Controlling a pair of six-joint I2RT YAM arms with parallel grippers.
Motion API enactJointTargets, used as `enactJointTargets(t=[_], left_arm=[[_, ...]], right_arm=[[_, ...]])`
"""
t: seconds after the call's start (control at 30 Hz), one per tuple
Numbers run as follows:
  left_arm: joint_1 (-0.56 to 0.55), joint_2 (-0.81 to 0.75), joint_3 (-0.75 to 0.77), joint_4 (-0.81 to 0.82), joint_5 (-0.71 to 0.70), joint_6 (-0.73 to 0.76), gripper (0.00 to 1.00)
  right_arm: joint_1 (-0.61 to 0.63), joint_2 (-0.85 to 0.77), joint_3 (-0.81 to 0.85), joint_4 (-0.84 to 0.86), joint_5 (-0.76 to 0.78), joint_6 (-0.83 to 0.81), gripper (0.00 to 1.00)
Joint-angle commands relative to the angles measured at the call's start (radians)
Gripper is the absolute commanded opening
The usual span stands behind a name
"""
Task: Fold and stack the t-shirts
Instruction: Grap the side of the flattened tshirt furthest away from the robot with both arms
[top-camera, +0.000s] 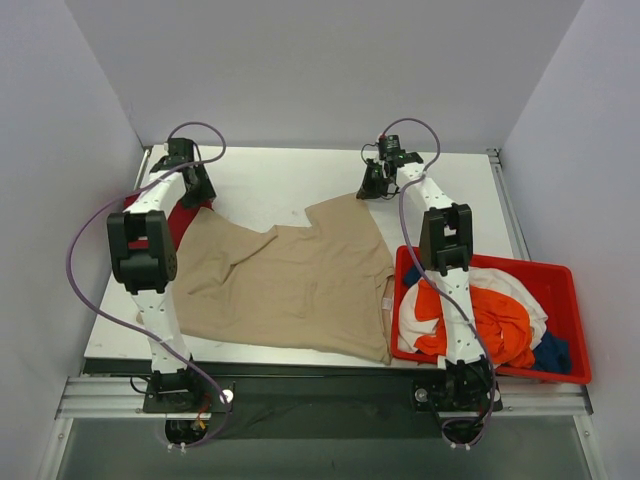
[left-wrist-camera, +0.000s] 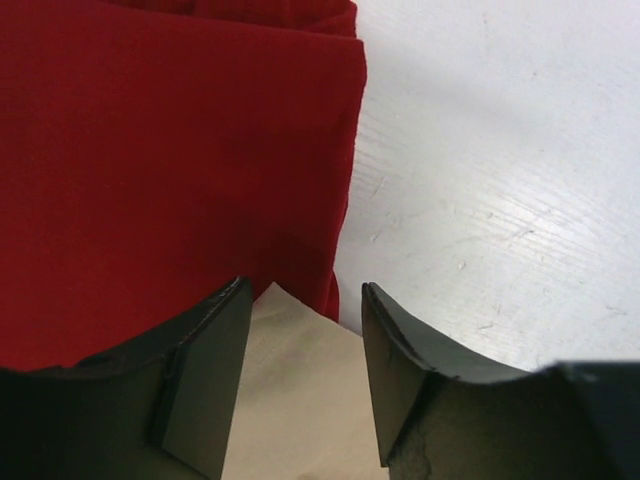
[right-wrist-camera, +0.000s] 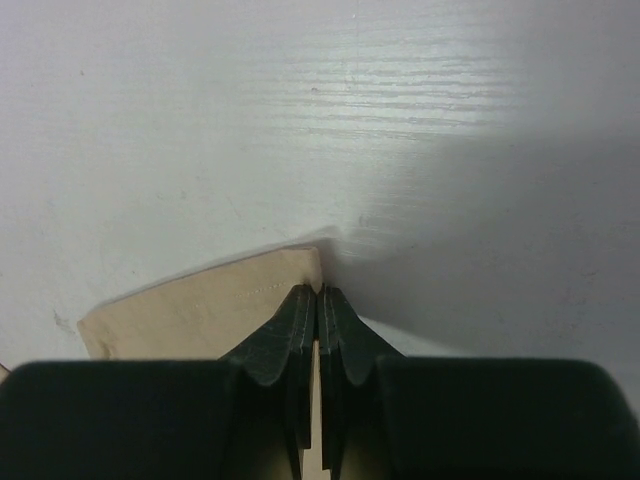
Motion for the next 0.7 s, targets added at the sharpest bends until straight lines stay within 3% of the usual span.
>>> enactJointTargets(t=[0.0, 0.27, 0.67], left_arm=[[0.003, 0.018, 0.069, -0.020, -0.053, 0.024, 0.56], [-0.014, 0.054, 0.122, -0.071, -0.102, 0.019, 0.41], [-0.026, 0.033, 0.063, -0.089, -0.126, -0.002, 0.39]], right_arm=[[0.000, -0.079, -0.023, -0.059, 0.033, -0.020, 0.00], [-0.010, -0.094, -0.042, -0.058, 0.037, -0.030, 0.00], [-0.025, -0.092, -0.048, -0.059, 0.030, -0.023, 0.00]])
